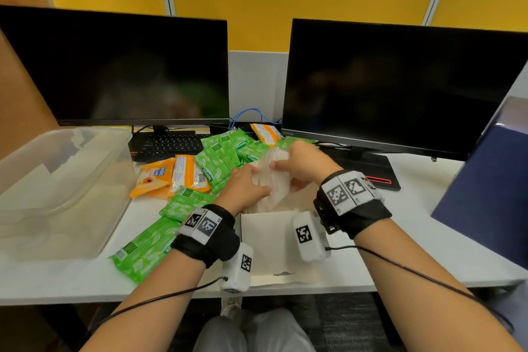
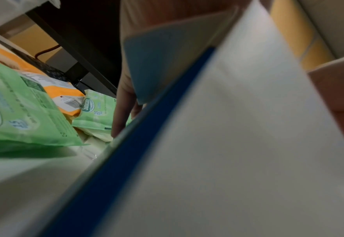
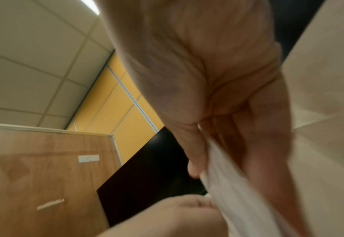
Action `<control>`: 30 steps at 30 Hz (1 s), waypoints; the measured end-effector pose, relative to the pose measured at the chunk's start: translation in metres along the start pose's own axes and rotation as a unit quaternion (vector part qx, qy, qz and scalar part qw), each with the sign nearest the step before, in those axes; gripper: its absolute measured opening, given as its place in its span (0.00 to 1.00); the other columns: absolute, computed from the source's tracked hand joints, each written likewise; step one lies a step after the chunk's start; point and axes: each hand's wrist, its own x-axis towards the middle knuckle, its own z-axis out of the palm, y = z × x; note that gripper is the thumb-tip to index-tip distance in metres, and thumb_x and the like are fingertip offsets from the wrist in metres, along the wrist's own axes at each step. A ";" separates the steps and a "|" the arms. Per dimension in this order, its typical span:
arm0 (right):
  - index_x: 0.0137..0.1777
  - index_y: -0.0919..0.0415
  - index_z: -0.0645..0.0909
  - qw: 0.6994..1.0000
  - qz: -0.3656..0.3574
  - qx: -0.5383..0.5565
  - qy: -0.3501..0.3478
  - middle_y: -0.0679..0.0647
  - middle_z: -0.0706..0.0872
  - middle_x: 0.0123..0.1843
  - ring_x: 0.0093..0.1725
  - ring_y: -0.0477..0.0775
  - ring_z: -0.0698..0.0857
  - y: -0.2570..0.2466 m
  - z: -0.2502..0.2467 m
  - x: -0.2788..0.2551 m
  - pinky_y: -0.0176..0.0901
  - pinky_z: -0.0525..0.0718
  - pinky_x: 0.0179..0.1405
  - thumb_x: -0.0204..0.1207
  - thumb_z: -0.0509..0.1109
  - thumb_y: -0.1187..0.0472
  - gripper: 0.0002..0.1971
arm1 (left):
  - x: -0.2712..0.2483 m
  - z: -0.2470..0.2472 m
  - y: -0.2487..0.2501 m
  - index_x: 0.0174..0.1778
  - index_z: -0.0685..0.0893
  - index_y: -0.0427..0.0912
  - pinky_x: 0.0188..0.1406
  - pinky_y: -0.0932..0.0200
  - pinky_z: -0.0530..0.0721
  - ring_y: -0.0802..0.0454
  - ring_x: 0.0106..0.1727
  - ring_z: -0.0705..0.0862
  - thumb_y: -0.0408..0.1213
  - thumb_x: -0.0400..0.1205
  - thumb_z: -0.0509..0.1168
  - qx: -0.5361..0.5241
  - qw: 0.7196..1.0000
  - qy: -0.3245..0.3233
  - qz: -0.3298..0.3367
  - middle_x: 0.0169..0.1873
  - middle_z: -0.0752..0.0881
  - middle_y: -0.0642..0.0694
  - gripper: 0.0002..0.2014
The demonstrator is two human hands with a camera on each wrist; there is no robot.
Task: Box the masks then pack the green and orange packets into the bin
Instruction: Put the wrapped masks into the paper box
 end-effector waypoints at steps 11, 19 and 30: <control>0.60 0.61 0.80 0.993 -0.046 0.038 0.106 0.58 0.85 0.53 0.50 0.58 0.85 0.003 0.003 -0.009 0.51 0.88 0.48 0.77 0.67 0.57 0.14 | 0.008 0.004 -0.005 0.68 0.75 0.41 0.54 0.59 0.71 0.43 0.66 0.76 0.36 0.80 0.62 -0.049 0.998 0.035 -0.006 0.70 0.73 0.38 0.19; 0.66 0.61 0.76 0.983 -0.005 -0.176 -0.054 0.57 0.83 0.58 0.50 0.56 0.84 -0.007 -0.003 -0.007 0.45 0.84 0.45 0.77 0.65 0.62 0.17 | 0.009 0.007 -0.009 0.65 0.77 0.43 0.56 0.54 0.72 0.40 0.67 0.73 0.33 0.81 0.60 -0.094 0.993 0.064 0.001 0.64 0.76 0.37 0.16; 0.76 0.69 0.68 0.969 0.099 -0.185 -0.133 0.61 0.74 0.74 0.71 0.59 0.76 0.030 0.043 0.021 0.47 0.71 0.70 0.87 0.54 0.61 0.20 | -0.001 -0.012 -0.028 0.76 0.67 0.43 0.42 0.35 0.89 0.32 0.50 0.88 0.72 0.76 0.51 -0.236 0.947 -0.109 -0.188 0.57 0.85 0.31 0.41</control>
